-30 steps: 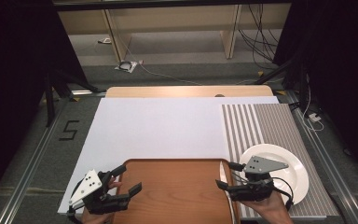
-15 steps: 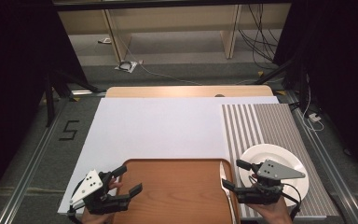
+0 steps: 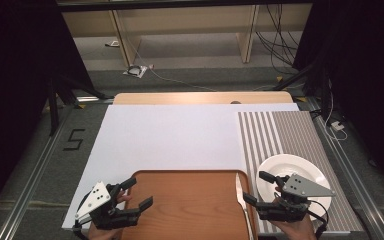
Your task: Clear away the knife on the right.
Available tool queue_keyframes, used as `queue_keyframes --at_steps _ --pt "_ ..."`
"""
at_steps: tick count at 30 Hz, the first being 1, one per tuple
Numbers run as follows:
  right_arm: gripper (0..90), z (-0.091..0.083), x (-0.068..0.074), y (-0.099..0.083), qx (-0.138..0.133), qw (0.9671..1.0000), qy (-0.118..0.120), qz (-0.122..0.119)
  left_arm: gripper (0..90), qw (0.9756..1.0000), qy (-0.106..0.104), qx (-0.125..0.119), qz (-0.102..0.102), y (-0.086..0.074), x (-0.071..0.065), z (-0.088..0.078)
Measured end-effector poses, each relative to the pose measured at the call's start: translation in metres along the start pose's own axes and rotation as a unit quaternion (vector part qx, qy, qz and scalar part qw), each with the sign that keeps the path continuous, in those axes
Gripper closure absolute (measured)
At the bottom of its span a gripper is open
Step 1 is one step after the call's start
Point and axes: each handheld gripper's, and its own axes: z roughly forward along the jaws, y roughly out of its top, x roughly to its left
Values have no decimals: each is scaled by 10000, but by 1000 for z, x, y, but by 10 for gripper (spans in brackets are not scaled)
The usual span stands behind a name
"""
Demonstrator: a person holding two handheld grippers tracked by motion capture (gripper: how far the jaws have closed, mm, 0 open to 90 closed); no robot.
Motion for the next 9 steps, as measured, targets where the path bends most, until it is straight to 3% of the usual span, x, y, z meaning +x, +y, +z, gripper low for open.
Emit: queue_keyframes --at_steps 9 --pt "165 0 0 0 20 10000 -58 -32 151 10000 17 -25 11 0 0 0"
